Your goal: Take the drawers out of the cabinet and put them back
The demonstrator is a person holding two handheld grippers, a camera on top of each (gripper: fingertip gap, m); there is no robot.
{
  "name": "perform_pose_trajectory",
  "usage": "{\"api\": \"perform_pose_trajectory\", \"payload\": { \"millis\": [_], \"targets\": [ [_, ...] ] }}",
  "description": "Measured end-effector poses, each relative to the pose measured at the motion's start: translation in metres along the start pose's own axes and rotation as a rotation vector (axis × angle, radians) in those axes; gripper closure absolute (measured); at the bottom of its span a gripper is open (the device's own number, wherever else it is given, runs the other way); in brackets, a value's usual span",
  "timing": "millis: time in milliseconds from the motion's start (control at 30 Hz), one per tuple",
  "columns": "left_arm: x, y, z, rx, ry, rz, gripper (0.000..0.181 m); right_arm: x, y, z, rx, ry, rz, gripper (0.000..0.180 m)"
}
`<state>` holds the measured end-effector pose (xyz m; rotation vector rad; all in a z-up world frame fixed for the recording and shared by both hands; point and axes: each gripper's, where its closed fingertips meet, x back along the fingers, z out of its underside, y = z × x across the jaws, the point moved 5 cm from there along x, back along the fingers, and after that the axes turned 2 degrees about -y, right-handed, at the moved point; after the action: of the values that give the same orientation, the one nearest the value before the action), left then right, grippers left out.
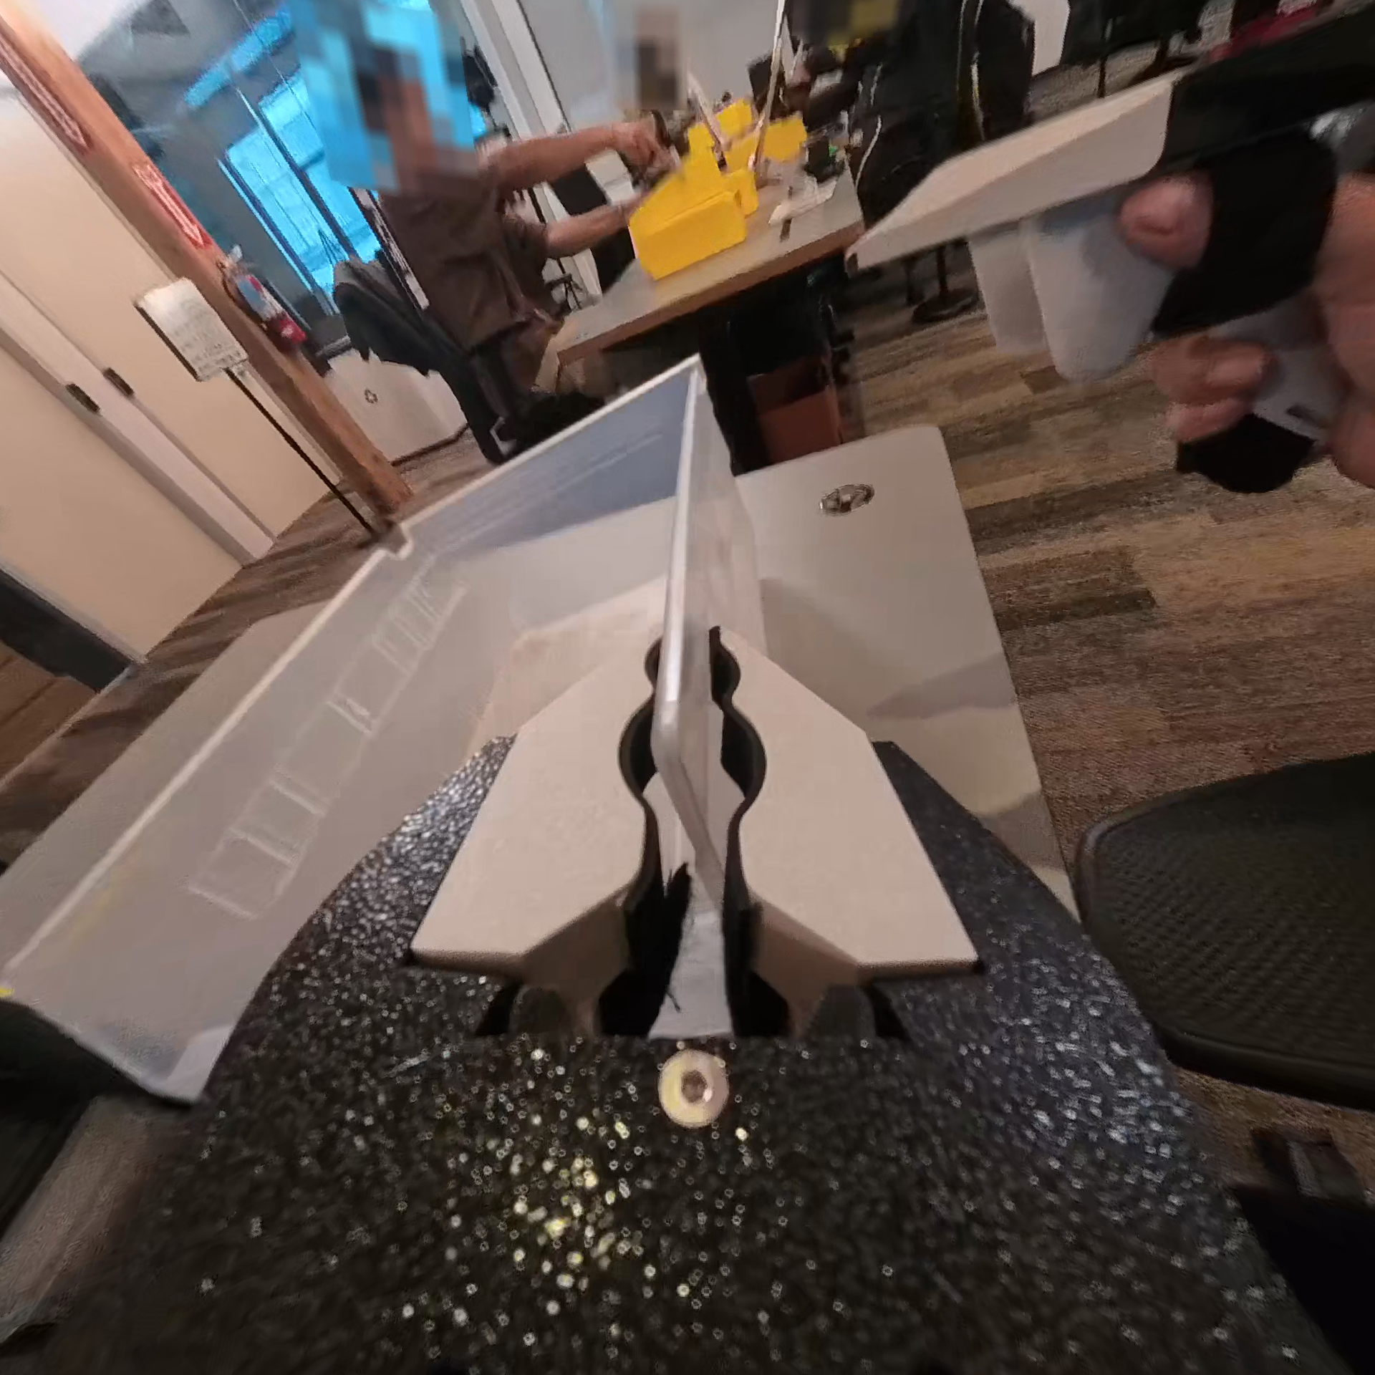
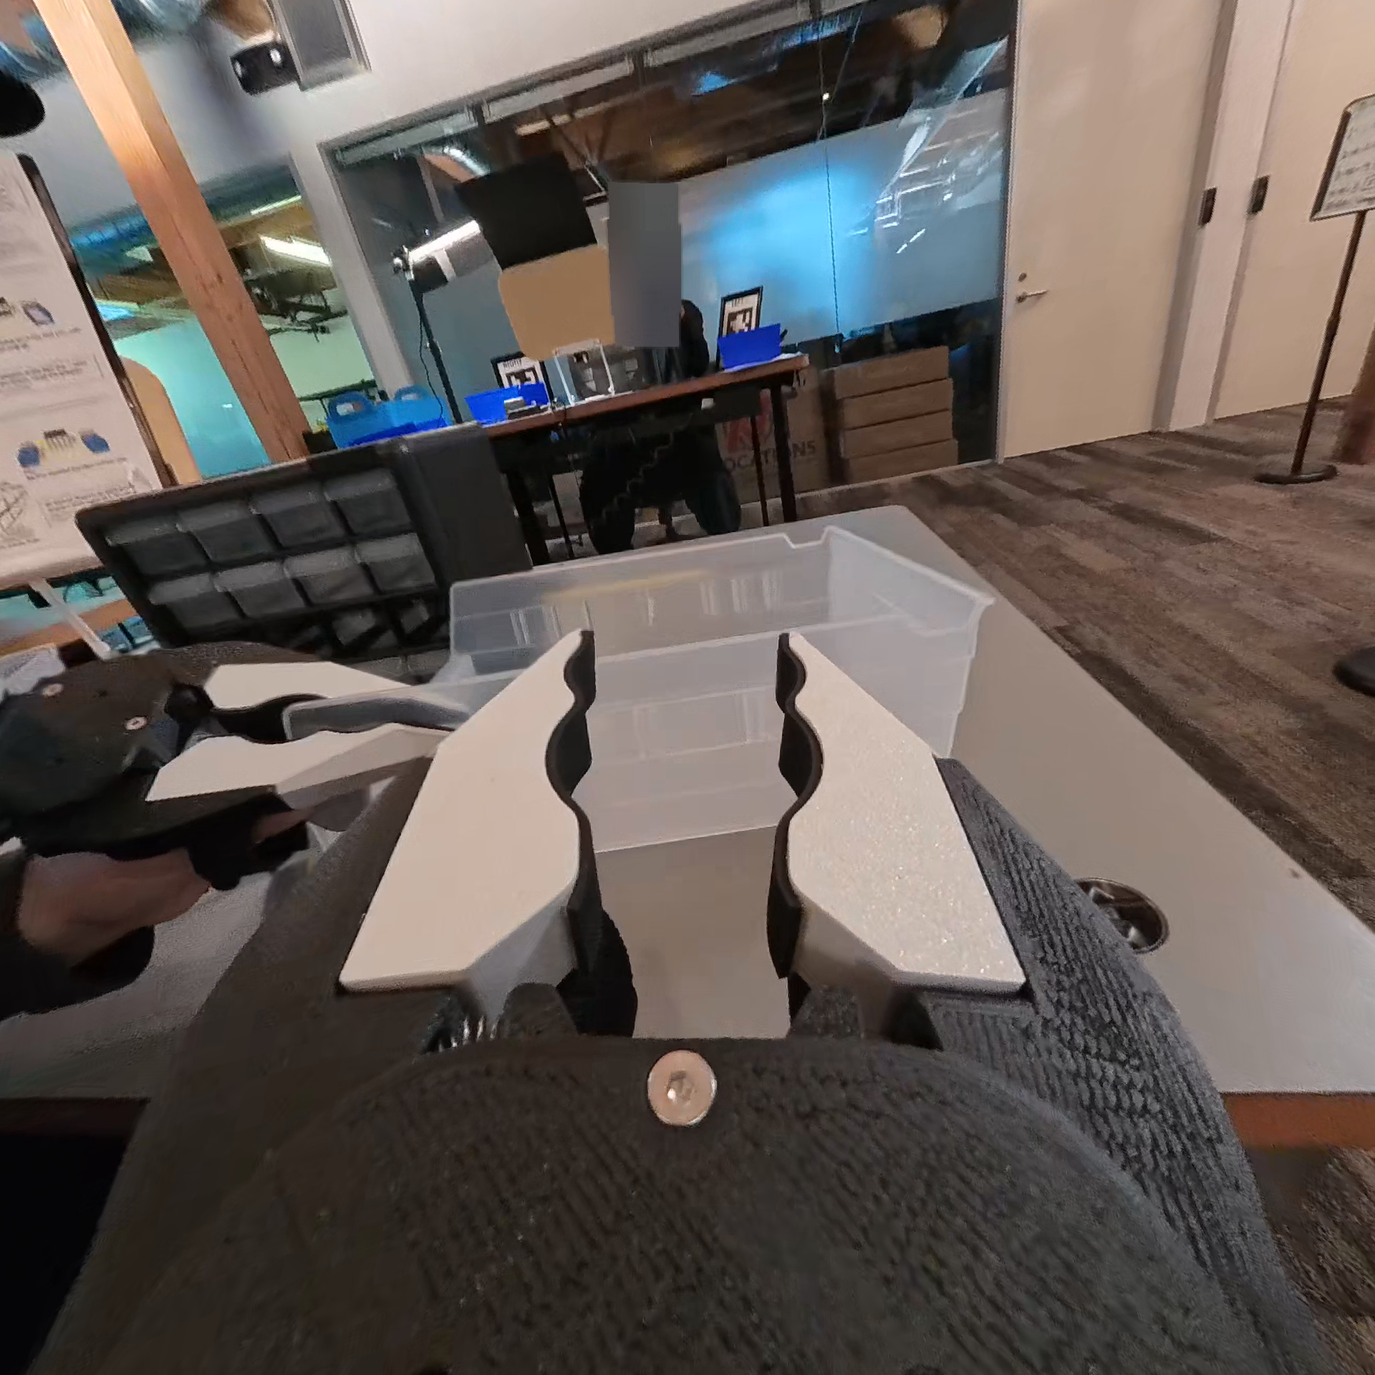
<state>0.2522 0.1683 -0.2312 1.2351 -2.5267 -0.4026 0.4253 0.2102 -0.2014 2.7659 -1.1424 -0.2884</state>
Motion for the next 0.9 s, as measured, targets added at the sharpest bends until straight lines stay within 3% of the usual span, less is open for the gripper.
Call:
{"api": "perform_pose_trajectory", "payload": {
  "millis": [267,400,467,533,667,867,900],
  "targets": [
    [-0.019,-0.01,0.023,-0.029,-0.004,-0.049,0.175,-0.016,0.015,0.018,0.018,0.063,-0.009,0.123],
    [0.011,-0.015,0.001,-0.035,-0.063,0.003,0.128,-0.023,0.038,0.027,0.047,0.076,-0.015,0.114],
    [0.057,-0.013,-0.019,-0.002,-0.113,0.051,0.11,-0.028,0.052,0.037,0.048,0.098,-0.019,0.103],
    [0.117,0.002,-0.029,0.007,-0.146,-0.007,0.105,-0.033,0.064,0.045,0.079,0.115,0.001,0.082],
    [0.245,0.044,-0.024,0.069,-0.099,-0.343,0.1,-0.049,0.088,0.057,0.221,0.149,0.078,0.036],
    [0.407,0.07,0.003,0.184,0.149,-1.014,0.075,-0.077,0.109,0.084,0.398,0.296,0.185,0.028],
    [0.427,0.069,0.008,0.197,0.167,-1.088,0.081,-0.079,0.105,0.088,0.414,0.316,0.21,0.03]
  ]
}}
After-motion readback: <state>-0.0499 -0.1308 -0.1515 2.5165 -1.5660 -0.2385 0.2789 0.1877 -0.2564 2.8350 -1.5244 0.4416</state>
